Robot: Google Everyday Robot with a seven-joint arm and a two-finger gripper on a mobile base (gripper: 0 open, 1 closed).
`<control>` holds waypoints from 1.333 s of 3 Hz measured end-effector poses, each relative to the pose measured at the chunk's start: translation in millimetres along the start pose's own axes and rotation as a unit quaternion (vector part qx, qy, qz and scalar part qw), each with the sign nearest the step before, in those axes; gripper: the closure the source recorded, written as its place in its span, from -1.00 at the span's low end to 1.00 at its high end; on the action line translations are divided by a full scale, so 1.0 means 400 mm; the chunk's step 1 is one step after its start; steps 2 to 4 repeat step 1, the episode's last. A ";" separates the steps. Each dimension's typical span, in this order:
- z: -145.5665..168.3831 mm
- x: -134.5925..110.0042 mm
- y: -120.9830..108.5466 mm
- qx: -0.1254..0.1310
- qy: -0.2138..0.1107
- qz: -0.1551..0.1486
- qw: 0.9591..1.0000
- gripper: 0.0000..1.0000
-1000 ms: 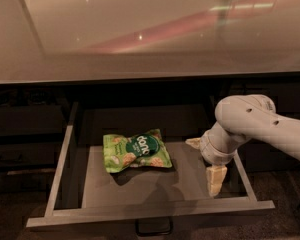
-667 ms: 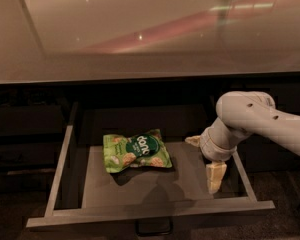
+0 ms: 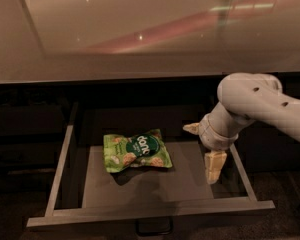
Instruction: Open top drawer
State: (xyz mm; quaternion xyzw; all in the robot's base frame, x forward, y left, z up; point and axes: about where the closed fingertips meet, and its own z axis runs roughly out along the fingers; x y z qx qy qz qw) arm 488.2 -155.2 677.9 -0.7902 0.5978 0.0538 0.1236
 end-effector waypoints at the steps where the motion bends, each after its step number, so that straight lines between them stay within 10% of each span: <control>1: -0.028 -0.007 -0.005 0.009 0.007 -0.004 1.000 -1.00; 4: -0.028 -0.007 -0.005 0.009 0.007 -0.004 1.000 -1.00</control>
Offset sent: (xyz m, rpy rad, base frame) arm 0.0000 0.0000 0.0000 0.0000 0.0000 0.0000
